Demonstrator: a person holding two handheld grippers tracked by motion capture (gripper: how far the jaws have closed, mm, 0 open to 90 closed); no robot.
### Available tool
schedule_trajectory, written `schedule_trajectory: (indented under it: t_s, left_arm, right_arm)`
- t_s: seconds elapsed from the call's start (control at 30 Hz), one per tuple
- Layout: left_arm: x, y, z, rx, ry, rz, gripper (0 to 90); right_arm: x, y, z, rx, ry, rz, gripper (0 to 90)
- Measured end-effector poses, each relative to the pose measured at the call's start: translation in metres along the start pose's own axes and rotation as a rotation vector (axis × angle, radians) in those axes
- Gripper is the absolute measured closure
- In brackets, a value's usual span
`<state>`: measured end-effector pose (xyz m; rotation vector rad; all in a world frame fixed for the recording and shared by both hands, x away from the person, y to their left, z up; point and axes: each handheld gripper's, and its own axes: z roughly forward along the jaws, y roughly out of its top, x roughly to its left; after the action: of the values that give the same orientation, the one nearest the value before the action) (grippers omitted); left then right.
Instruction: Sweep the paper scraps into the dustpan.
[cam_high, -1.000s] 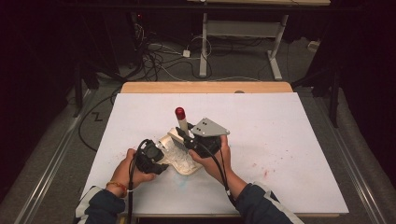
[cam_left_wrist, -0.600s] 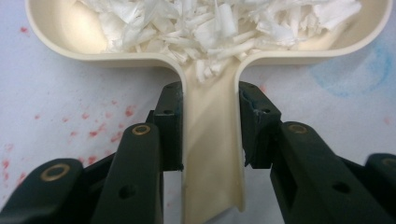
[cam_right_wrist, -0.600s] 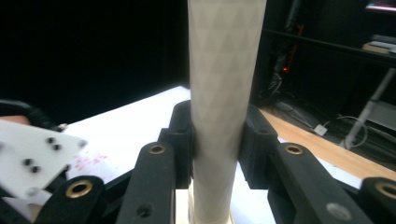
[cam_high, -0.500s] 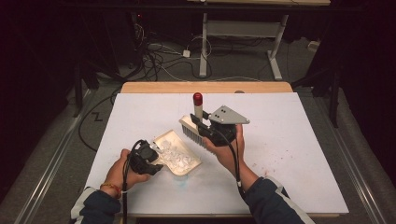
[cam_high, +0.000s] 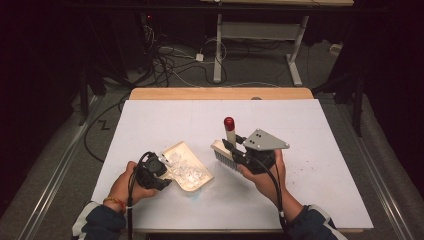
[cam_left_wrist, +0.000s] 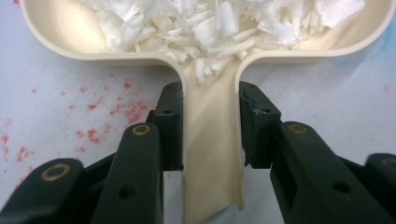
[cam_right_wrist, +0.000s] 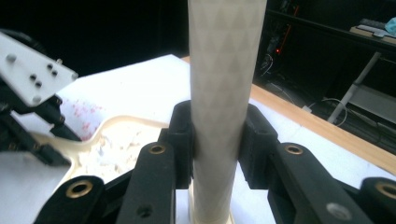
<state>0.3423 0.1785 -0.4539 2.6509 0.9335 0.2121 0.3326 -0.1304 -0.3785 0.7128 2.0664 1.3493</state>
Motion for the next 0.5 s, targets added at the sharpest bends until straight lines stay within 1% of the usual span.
schedule_trajectory:
  t_s: [0.1,0.13,0.17,0.2,0.23,0.27,0.3,0.33,0.37,0.4,0.43,0.47,0.5]
  left_arm:
    - [-0.001,-0.001,0.000,0.003,-0.002,0.000,63.3]
    - [-0.002,-0.001,0.000,0.010,-0.006,0.003,63.3]
    - [-0.002,-0.001,0.000,0.013,-0.009,0.003,63.3]
    - [-0.003,-0.001,0.000,0.019,-0.011,0.010,63.3]
    - [-0.003,-0.001,0.000,0.021,-0.011,0.013,63.3]
    - [-0.003,-0.001,-0.001,0.022,-0.011,0.015,63.3]
    - [-0.003,-0.001,-0.001,0.022,-0.011,0.015,63.3]
    - [-0.003,-0.001,-0.001,0.022,-0.012,0.016,63.3]
    - [-0.003,-0.001,-0.001,0.026,-0.012,0.017,63.3]
    - [-0.004,-0.001,0.000,0.030,-0.012,0.019,63.3]
    - [-0.004,-0.001,0.001,0.035,-0.013,0.022,63.3]
    - [-0.005,-0.001,0.001,0.039,-0.012,0.021,63.3]
    - [-0.005,-0.002,0.002,0.039,-0.012,0.020,63.3]
  right_arm:
    - [0.005,-0.009,-0.003,0.021,-0.003,-0.001,70.7]
    - [0.005,-0.009,-0.003,0.021,-0.003,-0.001,70.7]
    - [0.010,-0.015,-0.001,0.023,0.014,0.012,70.7]
    - [0.010,-0.015,-0.001,0.023,0.014,0.012,70.7]
    - [0.013,-0.016,-0.001,0.022,0.024,0.023,70.7]
    - [0.023,-0.016,0.000,0.020,0.049,0.024,70.6]
    - [0.029,-0.015,0.001,0.016,0.061,0.010,70.6]
    - [0.029,-0.015,0.001,0.016,0.061,0.010,70.6]
    - [0.034,-0.014,0.002,0.014,0.077,0.001,70.7]
    - [0.038,-0.012,0.003,0.011,0.096,0.002,70.7]
    - [0.043,-0.008,0.007,0.001,0.134,0.005,70.7]
    - [0.043,-0.008,0.007,0.001,0.134,0.005,70.7]
    - [0.045,-0.006,0.008,-0.006,0.148,0.005,70.7]
